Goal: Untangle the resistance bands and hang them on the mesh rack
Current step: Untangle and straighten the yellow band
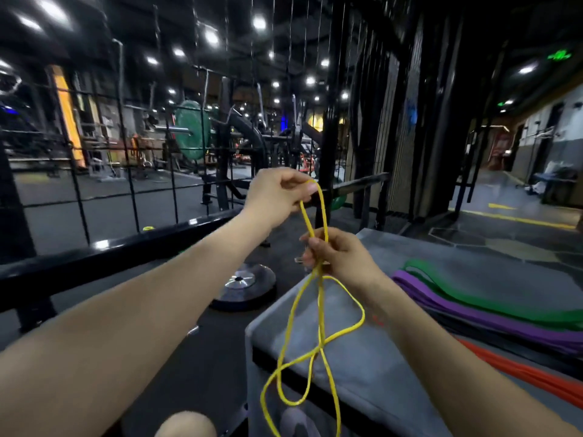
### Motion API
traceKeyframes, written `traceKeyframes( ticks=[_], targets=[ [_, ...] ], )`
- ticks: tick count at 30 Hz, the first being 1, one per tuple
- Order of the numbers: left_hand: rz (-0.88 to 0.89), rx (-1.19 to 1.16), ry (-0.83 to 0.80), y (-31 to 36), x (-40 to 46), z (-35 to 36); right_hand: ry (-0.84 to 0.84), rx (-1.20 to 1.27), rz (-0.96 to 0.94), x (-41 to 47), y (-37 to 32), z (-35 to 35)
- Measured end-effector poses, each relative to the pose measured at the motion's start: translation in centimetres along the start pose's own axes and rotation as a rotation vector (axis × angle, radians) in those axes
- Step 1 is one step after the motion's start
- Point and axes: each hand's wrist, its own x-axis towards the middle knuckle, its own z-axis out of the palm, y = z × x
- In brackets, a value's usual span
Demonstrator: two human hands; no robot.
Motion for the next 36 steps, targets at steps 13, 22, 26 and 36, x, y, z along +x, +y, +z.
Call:
traceKeyframes(
  ticks=[13, 22, 26, 36],
  targets=[
    [0.001, -0.123, 0.117, 4.7, 0.6, -2.9, 0.057, -0.415, -0.047, -0.1, -7.1, -3.1],
    [0.004, -0.168, 0.267, 9.2, 2.1, -6.8, -0.001, -0.324, 0.031, -0.4, -7.4, -5.1],
    [0.028, -0.190, 0.248, 10.6, 1.9, -5.8, 0.018, -0.631, -0.019, 0.5, -6.1, -3.5],
    [0.047, -0.161, 0.223, 13.5, 2.9, -4.2, 0.040, -0.463, -0.147, 0.8, -4.2, 0.6]
  ],
)
